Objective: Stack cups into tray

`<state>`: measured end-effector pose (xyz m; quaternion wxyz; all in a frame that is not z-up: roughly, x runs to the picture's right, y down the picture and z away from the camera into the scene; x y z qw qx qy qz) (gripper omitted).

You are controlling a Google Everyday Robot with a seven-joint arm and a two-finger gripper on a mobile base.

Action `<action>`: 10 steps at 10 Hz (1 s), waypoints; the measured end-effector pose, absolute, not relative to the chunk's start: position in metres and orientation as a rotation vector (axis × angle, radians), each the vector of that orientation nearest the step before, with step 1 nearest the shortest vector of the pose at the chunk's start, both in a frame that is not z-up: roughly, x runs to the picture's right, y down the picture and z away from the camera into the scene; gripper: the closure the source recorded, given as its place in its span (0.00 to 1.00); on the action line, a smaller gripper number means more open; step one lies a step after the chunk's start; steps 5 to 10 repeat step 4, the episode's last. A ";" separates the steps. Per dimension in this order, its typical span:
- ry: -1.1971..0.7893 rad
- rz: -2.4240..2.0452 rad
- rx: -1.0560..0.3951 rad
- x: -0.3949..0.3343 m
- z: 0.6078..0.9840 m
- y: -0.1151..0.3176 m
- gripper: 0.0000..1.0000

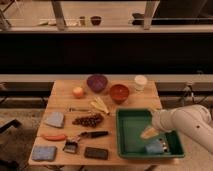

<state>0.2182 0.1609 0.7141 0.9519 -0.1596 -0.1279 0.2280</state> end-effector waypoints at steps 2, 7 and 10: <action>-0.262 0.468 -0.323 0.219 0.713 0.161 0.20; -0.263 0.473 -0.317 0.223 0.710 0.158 0.20; -0.263 0.473 -0.317 0.223 0.710 0.158 0.20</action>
